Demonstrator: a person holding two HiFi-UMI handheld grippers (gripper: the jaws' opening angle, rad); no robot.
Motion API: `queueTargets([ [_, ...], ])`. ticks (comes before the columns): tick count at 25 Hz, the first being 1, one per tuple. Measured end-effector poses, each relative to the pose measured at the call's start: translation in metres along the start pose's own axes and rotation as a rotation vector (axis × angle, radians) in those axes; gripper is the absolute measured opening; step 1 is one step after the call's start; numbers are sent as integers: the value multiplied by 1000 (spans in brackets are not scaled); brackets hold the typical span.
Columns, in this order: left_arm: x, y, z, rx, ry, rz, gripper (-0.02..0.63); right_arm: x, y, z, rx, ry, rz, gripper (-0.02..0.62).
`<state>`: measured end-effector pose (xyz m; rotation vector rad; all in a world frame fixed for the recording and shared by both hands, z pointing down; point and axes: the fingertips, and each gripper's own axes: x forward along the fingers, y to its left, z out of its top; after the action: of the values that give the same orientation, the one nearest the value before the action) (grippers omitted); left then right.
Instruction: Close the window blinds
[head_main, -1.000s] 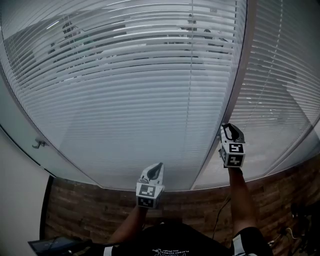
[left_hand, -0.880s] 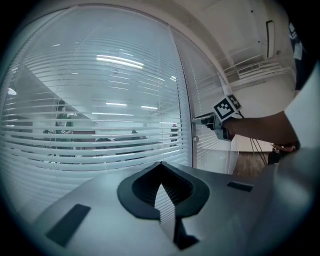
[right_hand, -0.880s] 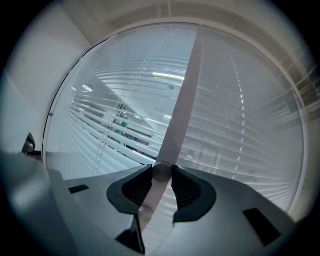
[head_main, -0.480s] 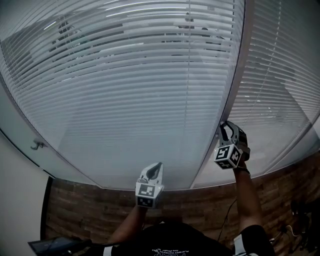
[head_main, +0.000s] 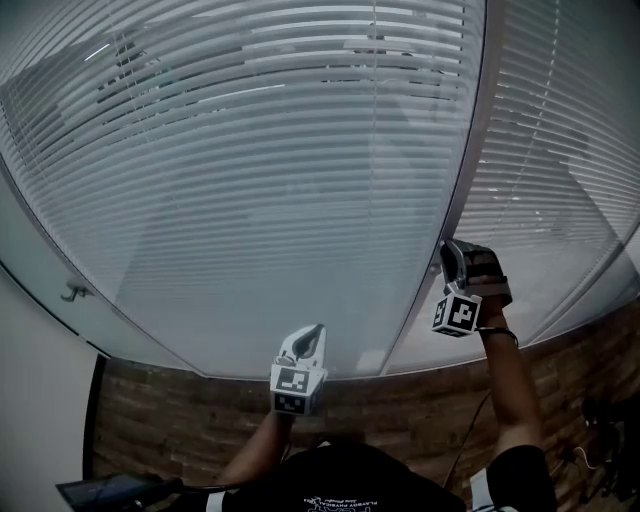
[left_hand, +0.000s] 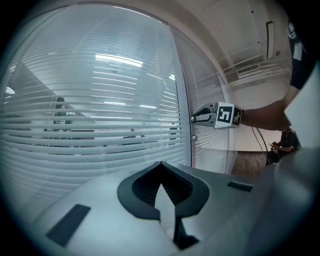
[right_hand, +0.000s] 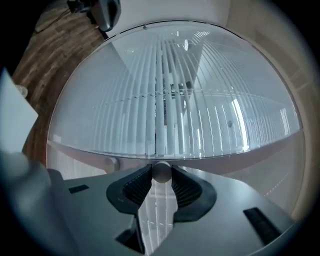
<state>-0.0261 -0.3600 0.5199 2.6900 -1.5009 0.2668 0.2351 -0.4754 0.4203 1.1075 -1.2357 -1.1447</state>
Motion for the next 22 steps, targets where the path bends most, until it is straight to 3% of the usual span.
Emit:
queueTargets([
  [3,-1,-1,-1,3,4,0,-5,0,0,1,7,-9,0,127],
  [6,-1,-4,-4,-2,24,-3,-5,-1,-2,-1,156,-26,-13,127],
  [8,-2,-5,-3,-5,18,-9,-5,-5,-5,-3,342,-52,8,127],
  [12,-5,-3,-5,3,11,-4,-5,-11,-11,-4,966,-168,117,140],
  [14,-5,-6,-5,-5,13,-11,-5,-9,-12,-9,1207,-190,135,143],
  [17,-7,-8,2,-6,-4,-10,-5,-4,-9,-13,1396,-188,141,143],
  [22,-9,-8,-2,-22,12,-16,-5,2,-11,-20,1519,-173,126,137],
])
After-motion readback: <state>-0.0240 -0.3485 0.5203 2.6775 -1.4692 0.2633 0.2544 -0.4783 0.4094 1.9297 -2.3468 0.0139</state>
